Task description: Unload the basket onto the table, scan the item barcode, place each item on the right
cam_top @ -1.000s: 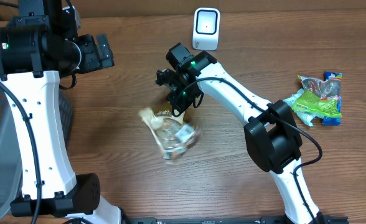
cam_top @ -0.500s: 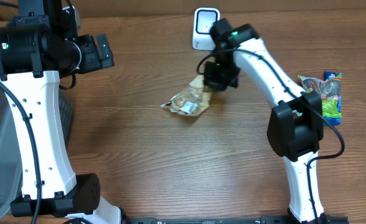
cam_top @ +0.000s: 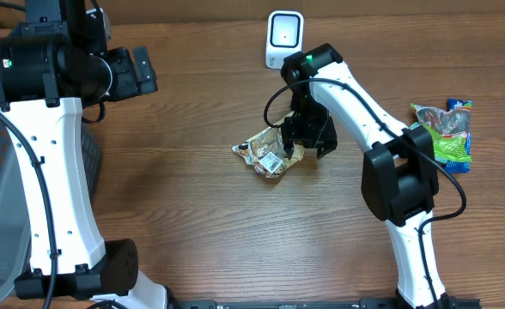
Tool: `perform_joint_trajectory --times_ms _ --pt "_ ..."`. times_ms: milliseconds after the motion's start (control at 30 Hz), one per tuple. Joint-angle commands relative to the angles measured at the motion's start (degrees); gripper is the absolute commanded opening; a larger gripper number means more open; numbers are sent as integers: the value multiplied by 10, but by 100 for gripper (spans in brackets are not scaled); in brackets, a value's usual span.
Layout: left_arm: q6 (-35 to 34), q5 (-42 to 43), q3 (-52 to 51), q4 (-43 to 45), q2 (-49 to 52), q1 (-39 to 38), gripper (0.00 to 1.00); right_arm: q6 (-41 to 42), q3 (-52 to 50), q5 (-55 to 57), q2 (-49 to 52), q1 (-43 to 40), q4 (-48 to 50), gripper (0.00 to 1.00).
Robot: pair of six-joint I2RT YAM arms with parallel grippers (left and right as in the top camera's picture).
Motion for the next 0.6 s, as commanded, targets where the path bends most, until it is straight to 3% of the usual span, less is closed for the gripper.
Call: perform_joint_trajectory --times_ms 0,233,367,467,567 --pt "-10 6 0 0 -9 -2 100 -82 26 10 6 -8 -10 69" --pt "-10 6 0 0 -9 -2 100 -256 159 10 6 -13 -4 72" --pt "-10 6 0 0 -9 -2 100 -322 231 9 6 -10 28 89" --pt "-10 6 0 0 -9 -2 100 -369 238 -11 6 -9 56 95" --pt "-10 6 0 0 -9 -2 100 -446 219 -51 10 -9 68 95"
